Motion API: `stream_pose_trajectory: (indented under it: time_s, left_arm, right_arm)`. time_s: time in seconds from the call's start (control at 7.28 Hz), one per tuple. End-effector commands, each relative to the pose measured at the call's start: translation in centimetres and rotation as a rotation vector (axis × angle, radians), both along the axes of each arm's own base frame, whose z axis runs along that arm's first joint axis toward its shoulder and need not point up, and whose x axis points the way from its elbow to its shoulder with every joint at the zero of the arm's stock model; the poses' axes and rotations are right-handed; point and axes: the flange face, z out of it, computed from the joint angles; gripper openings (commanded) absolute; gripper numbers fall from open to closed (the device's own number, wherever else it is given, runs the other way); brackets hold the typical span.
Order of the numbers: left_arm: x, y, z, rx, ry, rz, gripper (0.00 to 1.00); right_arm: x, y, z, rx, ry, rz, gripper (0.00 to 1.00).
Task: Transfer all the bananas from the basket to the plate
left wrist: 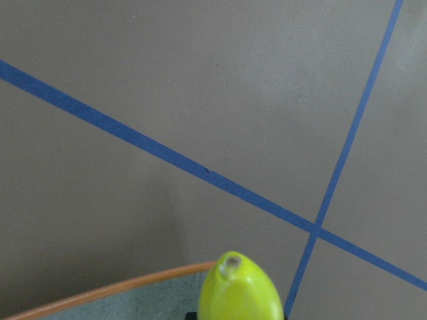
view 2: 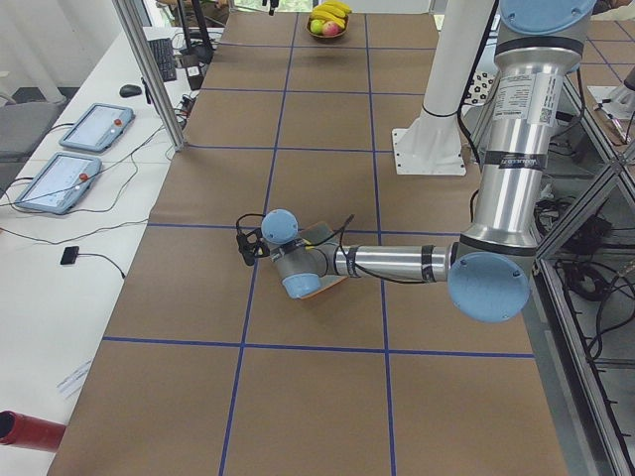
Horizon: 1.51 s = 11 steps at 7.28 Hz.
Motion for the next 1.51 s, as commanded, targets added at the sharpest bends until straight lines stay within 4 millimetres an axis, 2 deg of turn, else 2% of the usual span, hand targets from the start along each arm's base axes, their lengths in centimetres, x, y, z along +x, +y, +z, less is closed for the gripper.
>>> stream_pose_trajectory:
  time_s: [0.0,0.14,0.27,0.55,0.69,0.82,0.96,1.1,1.37]
  left_arm:
    - [0.1,0.0,0.1,0.006,-0.006,-0.008,0.23]
    - [0.3,0.2,0.2,0.071,-0.021,0.019,0.51]
    - [-0.1,0.6,1.0,0.155,-0.05,0.055,0.97]
    - [0.0,0.8,0.2,0.173,-0.037,0.069,1.0]
    - [-0.2,0.8,-1.3,0.197,-0.021,0.069,1.0]
    - [-0.8,0.8,-2.6,0.215,0.002,0.081,1.0]
    - [-2.3,0.3,-3.2,0.243,-0.001,0.055,1.0]
    - [-2.6,0.0,-2.8,0.332,-0.037,0.068,1.0]
    - [-5.1,-1.6,-1.6,0.462,-0.164,0.089,1.0]
  right_arm:
    - [0.0,-0.1,-0.2,0.002,0.0,0.001,0.99]
    - [0.0,-0.1,-0.1,0.0,0.0,0.001,0.99]
    - [0.0,-0.1,-0.2,0.002,0.0,0.001,0.99]
    - [0.0,-0.1,-0.2,-0.002,-0.002,0.004,0.99]
    - [0.0,-0.1,-0.2,-0.002,-0.002,0.004,0.99]
    - [0.0,0.0,0.1,-0.009,-0.003,0.004,0.99]
    - [0.1,0.2,0.5,-0.031,-0.001,0.007,0.99]
    - [0.1,0.4,0.9,-0.041,0.002,0.006,0.99]
    - [1.4,0.9,1.9,-0.054,0.005,0.021,0.99]
